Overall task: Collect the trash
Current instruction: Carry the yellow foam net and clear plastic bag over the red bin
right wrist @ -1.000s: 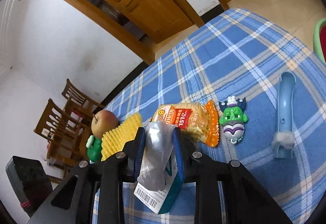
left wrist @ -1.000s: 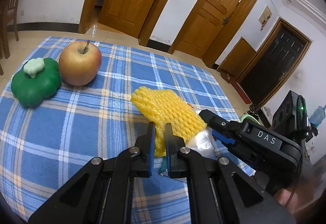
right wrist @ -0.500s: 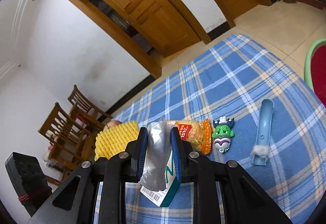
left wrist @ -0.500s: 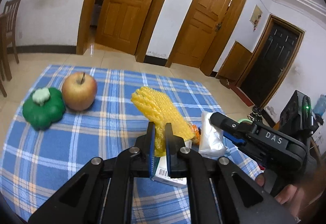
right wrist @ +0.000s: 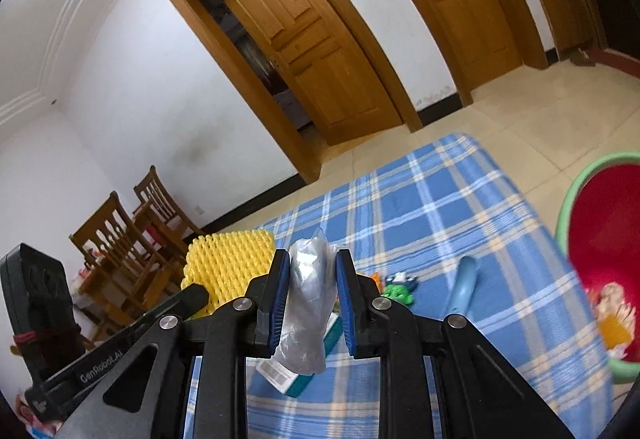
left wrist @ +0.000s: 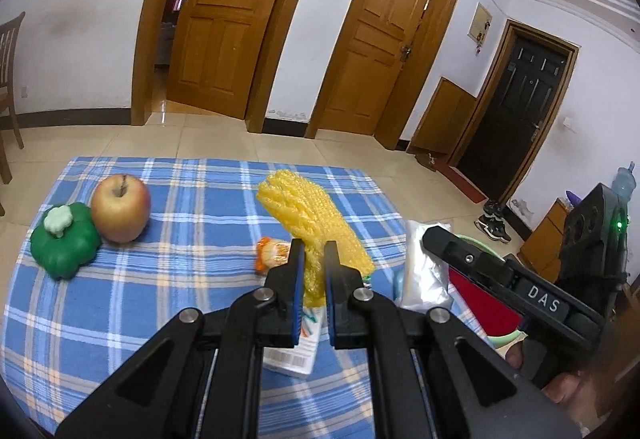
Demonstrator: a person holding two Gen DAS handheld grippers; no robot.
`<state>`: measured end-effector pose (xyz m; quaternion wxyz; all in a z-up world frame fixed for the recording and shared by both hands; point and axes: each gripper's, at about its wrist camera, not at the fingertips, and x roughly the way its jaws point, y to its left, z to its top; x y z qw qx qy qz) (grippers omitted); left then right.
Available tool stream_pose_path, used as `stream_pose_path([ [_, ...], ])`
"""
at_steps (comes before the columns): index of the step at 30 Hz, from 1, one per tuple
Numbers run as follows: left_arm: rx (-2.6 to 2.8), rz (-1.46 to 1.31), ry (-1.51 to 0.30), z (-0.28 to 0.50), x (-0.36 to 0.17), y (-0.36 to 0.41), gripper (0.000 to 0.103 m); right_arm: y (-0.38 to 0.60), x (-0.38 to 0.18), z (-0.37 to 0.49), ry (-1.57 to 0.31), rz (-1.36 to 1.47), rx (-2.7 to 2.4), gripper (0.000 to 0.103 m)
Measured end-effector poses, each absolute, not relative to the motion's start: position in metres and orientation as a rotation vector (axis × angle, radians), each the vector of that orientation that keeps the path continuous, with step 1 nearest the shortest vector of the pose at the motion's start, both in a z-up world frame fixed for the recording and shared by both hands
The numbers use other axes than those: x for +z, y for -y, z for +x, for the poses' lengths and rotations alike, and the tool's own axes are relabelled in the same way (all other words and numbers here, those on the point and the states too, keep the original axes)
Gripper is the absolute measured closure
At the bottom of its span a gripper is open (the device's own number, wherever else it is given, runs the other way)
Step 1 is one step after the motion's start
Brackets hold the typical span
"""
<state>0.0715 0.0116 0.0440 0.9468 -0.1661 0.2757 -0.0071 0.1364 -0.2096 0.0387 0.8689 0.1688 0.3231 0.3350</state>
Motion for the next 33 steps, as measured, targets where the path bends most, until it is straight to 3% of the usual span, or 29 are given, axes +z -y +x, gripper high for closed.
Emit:
stream_pose_path([
  [15,-0.102,-0.294,-0.535,0.089,0.06,0.049,0.096,0.279,0.046,0.142,-0.572,0.358,0.628,0.079],
  [33,-0.292,-0.195,-0.624,0.133,0.032,0.187,0.096,0.38,0.032,0.145,-0.552,0.358,0.435,0.078],
])
